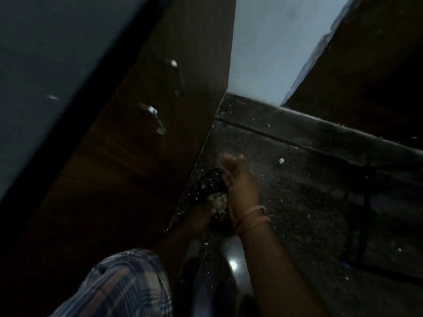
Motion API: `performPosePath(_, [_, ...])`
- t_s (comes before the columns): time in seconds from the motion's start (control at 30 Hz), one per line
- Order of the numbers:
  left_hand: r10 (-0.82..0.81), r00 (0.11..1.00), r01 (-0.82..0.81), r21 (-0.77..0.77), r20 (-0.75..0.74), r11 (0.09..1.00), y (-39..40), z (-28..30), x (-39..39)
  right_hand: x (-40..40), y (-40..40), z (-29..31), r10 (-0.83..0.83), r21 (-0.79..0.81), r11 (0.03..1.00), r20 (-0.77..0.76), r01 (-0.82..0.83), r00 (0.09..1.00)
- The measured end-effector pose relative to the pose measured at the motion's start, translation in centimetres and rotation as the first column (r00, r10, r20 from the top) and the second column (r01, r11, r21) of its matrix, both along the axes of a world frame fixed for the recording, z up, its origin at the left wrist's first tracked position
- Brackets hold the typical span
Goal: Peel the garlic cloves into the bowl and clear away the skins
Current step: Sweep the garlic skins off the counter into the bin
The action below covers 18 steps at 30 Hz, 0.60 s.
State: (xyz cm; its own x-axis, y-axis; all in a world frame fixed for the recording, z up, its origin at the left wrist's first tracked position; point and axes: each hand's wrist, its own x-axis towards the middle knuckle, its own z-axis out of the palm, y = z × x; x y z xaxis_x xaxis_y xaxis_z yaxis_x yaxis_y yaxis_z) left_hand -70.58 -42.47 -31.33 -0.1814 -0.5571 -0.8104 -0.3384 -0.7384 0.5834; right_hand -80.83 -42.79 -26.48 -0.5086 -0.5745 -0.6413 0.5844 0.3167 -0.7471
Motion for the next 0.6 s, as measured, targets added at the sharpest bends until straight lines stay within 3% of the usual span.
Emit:
performPosePath(0.03, [0.049, 0.999, -0.049, 0.018, 0.015, 0.999, -0.4, 1.2, -0.3, 0.3, 0.9, 1.8, 0.05, 0.003, 0.999, -0.205, -0.051, 0.977])
performPosePath(0.1, [0.169, 0.978, -0.136, 0.237, -0.123, 0.962, -0.7, 4.9, -1.1, 1.4, 2.9, 4.4, 0.24, 0.065, 0.968, -0.511, -0.242, 0.825])
performPosePath(0.17, [0.154, 0.935, -0.056, 0.296, -0.32, 0.954, -1.5, 11.0, -2.3, 2.9, 5.7, 5.1, 0.538, 0.277, 0.83, -0.625, -0.484, 0.565])
performPosePath(0.2, [0.208, 0.936, -0.124, 0.287, -0.283, 0.95, -1.9, 13.2, -2.6, 3.2, 7.6, 3.6, 0.655, 0.428, 0.747, -0.609, -0.51, 0.448])
performPosePath(0.23, [0.252, 0.93, -0.191, 0.232, -0.269, 0.954, -2.6, 14.5, -2.7, 3.0, 9.2, 2.7, 0.732, 0.547, 0.679, -0.554, -0.491, 0.396])
performPosePath(0.3, [0.353, 0.871, -0.323, 0.144, -0.342, 0.935, -3.6, 19.3, -2.0, 1.6, 11.1, 3.8, 0.8, 0.727, 0.574, -0.4, -0.377, 0.447])
performPosePath(0.37, [0.272, 0.893, -0.279, 0.032, -0.358, 0.96, -3.9, 23.2, -0.6, 0.6, 10.6, 7.4, 0.791, 0.774, 0.554, -0.375, -0.307, 0.483])
performPosePath(0.47, [0.028, 0.987, -0.051, -0.149, -0.156, 0.987, -2.8, 28.5, 1.9, 2.1, 6.8, 16.5, 0.793, 0.683, 0.6, -0.444, -0.415, 0.417])
performPosePath(0.53, [0.046, 0.999, -0.049, -0.276, -0.018, 0.96, -2.1, 31.6, 4.3, 4.6, 3.8, 23.5, 0.78, 0.602, 0.624, -0.513, -0.498, 0.358])
performPosePath(0.6, [0.114, 0.993, -0.103, -0.371, 0.01, 0.923, -1.7, 34.9, 7.0, 7.7, 1.3, 29.6, 0.759, 0.537, 0.631, -0.578, -0.56, 0.3])
